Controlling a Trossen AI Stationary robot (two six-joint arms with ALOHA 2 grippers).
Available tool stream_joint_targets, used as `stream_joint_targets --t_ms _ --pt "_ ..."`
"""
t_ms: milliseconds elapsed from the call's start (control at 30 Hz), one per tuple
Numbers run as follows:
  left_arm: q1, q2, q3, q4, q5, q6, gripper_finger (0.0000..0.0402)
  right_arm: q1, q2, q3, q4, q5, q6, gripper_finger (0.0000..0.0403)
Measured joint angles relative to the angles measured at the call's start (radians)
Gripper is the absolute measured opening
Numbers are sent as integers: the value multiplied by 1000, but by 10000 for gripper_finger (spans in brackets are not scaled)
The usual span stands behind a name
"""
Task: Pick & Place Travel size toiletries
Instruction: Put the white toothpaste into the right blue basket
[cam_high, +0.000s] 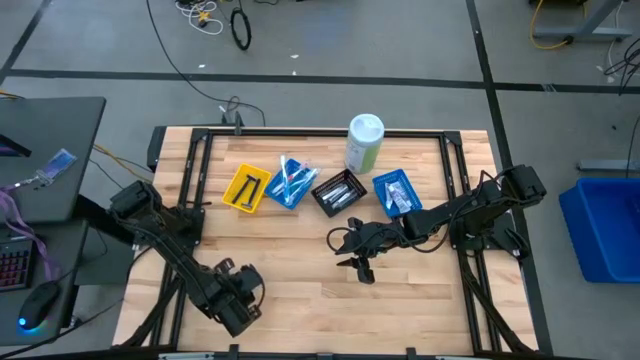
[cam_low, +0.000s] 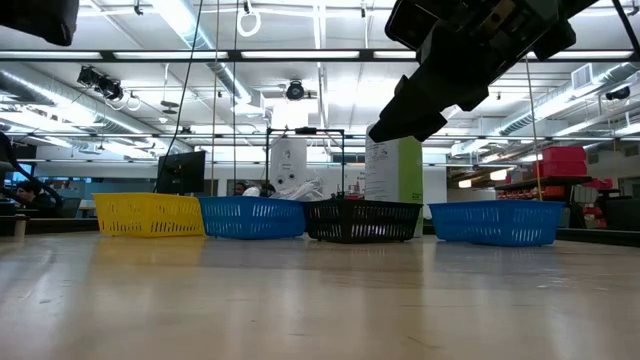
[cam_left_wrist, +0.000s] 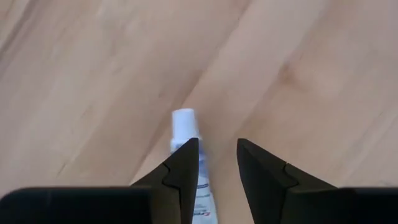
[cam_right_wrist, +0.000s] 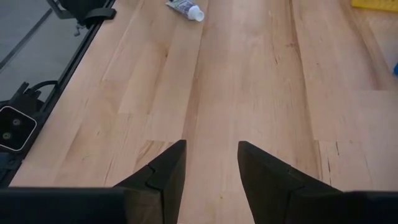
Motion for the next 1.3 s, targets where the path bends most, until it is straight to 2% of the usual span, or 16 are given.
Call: stream_joint_targets --t_ms 100,367,500,733,867,1067,1200,1300 --pt "4 0 0 2 1 51 123 0 0 0 0 0 0 152" --pt "7 28 -4 -37 19 10 171 0 0 0 0 0 0 150" --pt "7 80 -26 -12 112 21 194 0 0 0 0 -1 0 150" --pt "9 143 -28 -16 124 66 202 0 0 0 -2 -1 0 150" --pt "16 146 -30 -2 118 68 178 0 0 0 -1 -1 0 151" --pt "40 150 -21 23 101 79 97 0 0 0 49 19 -4 150" --pt "75 157 17 21 -21 133 55 0 0 0 133 19 -4 153" --pt "101 159 52 20 -146 187 44 0 10 0 203 19 -36 158"
